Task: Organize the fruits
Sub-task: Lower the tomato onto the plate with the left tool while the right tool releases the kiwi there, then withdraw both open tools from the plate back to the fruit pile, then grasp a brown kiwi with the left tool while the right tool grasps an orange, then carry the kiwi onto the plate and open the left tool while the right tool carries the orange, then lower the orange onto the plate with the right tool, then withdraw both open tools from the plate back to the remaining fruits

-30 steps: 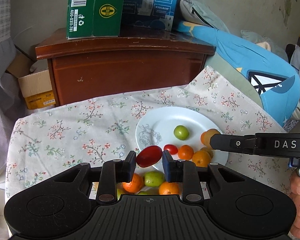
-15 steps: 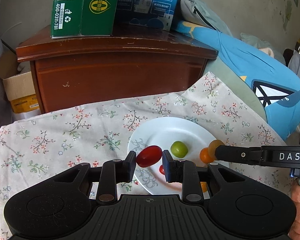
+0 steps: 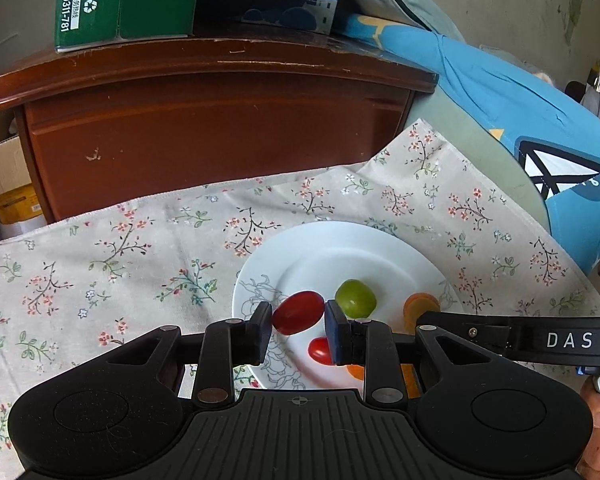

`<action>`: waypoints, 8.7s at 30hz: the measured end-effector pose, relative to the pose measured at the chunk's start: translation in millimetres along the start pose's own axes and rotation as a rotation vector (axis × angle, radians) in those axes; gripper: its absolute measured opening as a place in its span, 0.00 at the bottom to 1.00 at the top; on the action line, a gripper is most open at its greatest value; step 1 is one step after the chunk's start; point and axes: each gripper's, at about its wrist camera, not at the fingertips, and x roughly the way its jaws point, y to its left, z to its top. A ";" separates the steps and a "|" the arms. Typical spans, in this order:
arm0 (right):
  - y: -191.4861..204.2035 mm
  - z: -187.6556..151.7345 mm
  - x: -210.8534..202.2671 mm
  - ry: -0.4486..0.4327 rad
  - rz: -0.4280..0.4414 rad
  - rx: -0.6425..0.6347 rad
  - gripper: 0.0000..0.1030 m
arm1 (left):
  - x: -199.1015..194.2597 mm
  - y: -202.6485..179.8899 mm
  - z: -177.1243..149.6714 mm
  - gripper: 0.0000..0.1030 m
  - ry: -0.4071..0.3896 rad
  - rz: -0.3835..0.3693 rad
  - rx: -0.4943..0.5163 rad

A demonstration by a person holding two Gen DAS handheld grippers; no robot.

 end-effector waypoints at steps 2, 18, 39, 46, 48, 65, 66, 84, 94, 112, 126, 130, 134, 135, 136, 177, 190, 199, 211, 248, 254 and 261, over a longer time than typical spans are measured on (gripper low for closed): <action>-1.6 0.4 2.3 0.004 -0.007 0.009 0.22 | 4.7 -0.5 0.3 0.25 0.004 0.001 -0.003; 8.1 3.2 -3.3 -0.021 -0.014 -0.050 0.26 | -23.6 3.5 13.5 0.61 -0.039 0.072 -0.022; 42.1 -34.0 -17.2 0.020 0.024 -0.211 0.35 | -88.6 40.5 -3.7 0.64 -0.028 0.215 -0.074; 50.2 -59.4 -23.1 0.037 0.047 -0.211 0.35 | -100.7 52.9 -16.2 0.64 -0.017 0.245 -0.107; 49.9 -66.2 -22.7 0.047 0.049 -0.199 0.36 | -99.2 54.9 -19.0 0.65 -0.007 0.247 -0.110; 49.8 -83.8 10.6 0.106 0.022 -0.195 0.47 | -79.6 76.8 -36.8 0.83 0.091 0.280 -0.225; 50.5 -84.2 11.5 0.103 0.024 -0.198 0.47 | -78.7 78.0 -37.7 0.83 0.097 0.284 -0.232; 51.8 -86.3 18.3 0.078 0.019 -0.233 0.30 | -54.2 70.3 -48.2 0.80 0.129 0.283 -0.226; 48.2 -85.6 13.4 0.091 0.014 -0.193 0.30 | -44.3 66.4 -54.6 0.57 0.128 0.239 -0.246; 48.0 -86.0 13.9 0.090 0.013 -0.181 0.30 | -34.0 61.1 -60.3 0.27 0.113 0.198 -0.225; 50.3 -85.9 12.6 0.095 0.027 -0.188 0.30 | -43.4 59.7 -57.0 0.27 0.087 0.247 -0.211; 52.5 -85.6 11.2 0.094 0.037 -0.191 0.30 | -46.9 58.3 -55.0 0.27 0.073 0.251 -0.206; 53.5 -85.0 10.2 0.092 0.045 -0.189 0.30 | -49.0 56.4 -53.6 0.27 0.063 0.262 -0.194; 53.7 -84.9 9.6 0.092 0.046 -0.189 0.30 | -49.5 56.3 -53.2 0.27 0.061 0.262 -0.194; 54.1 -84.6 9.1 0.091 0.048 -0.188 0.30 | -50.0 56.1 -52.9 0.27 0.059 0.262 -0.195; 25.4 1.0 -37.5 -0.096 0.013 -0.134 0.30 | -51.2 2.5 -8.4 0.27 -0.104 -0.014 -0.063; -1.8 6.6 -0.6 -0.013 -0.029 -0.047 0.30 | -22.5 1.4 -6.9 0.27 -0.056 -0.024 -0.087; -7.2 7.5 6.1 -0.010 -0.047 -0.026 0.30 | -9.7 -2.7 -5.8 0.27 -0.047 -0.032 -0.088; -5.5 14.8 -2.2 -0.052 -0.039 -0.016 0.39 | -25.3 -0.5 1.1 0.58 -0.101 -0.007 -0.131; 55.3 -76.7 -16.8 0.066 0.076 -0.227 0.51 | -97.9 43.6 -46.5 0.82 -0.027 0.228 -0.187; 74.4 -92.1 -2.6 0.096 0.116 -0.330 0.51 | -94.5 55.7 -56.8 0.82 0.017 0.278 -0.205; 81.1 -96.2 13.2 0.099 0.114 -0.376 0.48 | -92.2 71.0 -64.4 0.82 0.050 0.316 -0.249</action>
